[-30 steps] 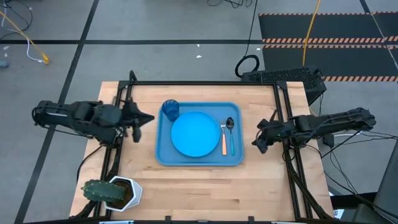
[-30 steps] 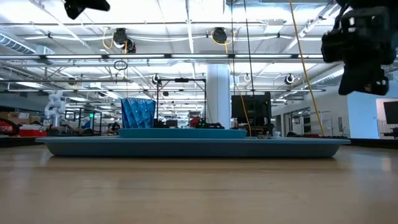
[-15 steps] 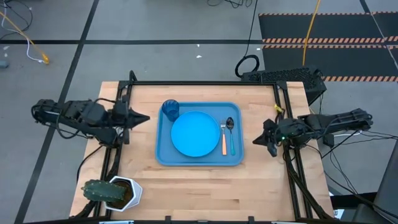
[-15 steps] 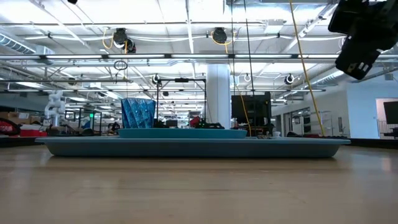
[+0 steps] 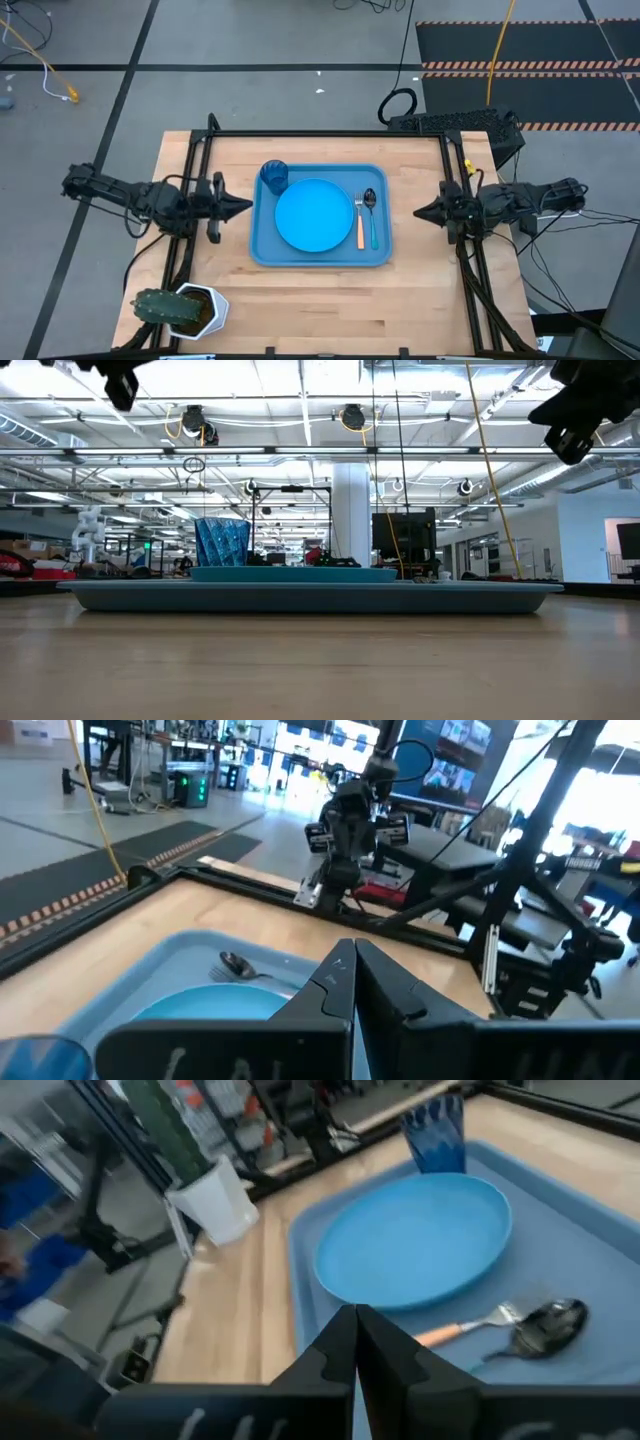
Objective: Pick and place plate/cup/fork/spoon on tray
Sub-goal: Return to Home Position
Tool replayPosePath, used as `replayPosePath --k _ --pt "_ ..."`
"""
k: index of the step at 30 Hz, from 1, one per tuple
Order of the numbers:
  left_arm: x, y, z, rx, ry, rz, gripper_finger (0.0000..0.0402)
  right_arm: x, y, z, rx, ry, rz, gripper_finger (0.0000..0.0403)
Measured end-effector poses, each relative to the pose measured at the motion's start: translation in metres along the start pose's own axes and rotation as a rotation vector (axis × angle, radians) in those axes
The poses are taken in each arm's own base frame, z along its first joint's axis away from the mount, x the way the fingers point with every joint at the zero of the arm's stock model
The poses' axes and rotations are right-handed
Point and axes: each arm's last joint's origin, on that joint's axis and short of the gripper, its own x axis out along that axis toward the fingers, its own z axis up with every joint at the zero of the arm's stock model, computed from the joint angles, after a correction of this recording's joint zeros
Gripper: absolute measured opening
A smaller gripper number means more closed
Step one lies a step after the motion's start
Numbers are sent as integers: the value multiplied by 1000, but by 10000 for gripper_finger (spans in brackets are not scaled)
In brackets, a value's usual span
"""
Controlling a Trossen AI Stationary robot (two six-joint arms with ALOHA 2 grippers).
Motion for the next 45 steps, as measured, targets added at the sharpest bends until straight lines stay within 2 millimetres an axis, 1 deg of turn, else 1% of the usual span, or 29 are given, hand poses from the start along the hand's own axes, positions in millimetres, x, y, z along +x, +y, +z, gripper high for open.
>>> replayPosePath --k 3,5,7,11,13,18,24,28,30,31,33,36,39,45 --pt "-1 3 -11 -25 -21 -5 4 7 -3 -9 25 -52 65 0" --pt "-1 5 -16 -29 -24 -7 4 15 -5 -16 54 -122 114 0" --pt "-3 5 -18 -28 -27 -14 3 21 -7 -24 89 -174 168 0" --pt "-5 5 -22 3 -25 -33 4 29 -12 -37 135 -184 188 0" --pt "-5 5 -25 9 -20 -38 3 29 -13 -38 115 -186 186 0" --pt "-6 9 -45 16 5 -39 4 30 -15 -42 -6 -155 150 0" --pt "-11 19 -70 -3 -42 -41 3 32 -20 -52 -92 -59 93 0" --pt "-15 26 -89 -30 -102 -40 2 36 -23 -59 -112 -48 86 0" --pt "-16 29 -98 -43 -127 -47 3 42 -26 -65 -92 -87 108 0" --pt "-16 31 -102 -52 -136 -49 3 44 -25 -66 -71 -144 137 0" --pt "-17 32 -104 -49 -122 -37 2 43 -21 -58 -41 -241 185 0" --pt "-16 33 -105 -32 -119 -1 2 44 -23 -59 -87 -248 120 0" --pt "-16 34 -107 -21 -104 34 6 44 -24 -58 -92 -270 77 0" --pt "-16 37 -108 -4 -105 88 8 44 -24 -56 -73 -295 79 0"
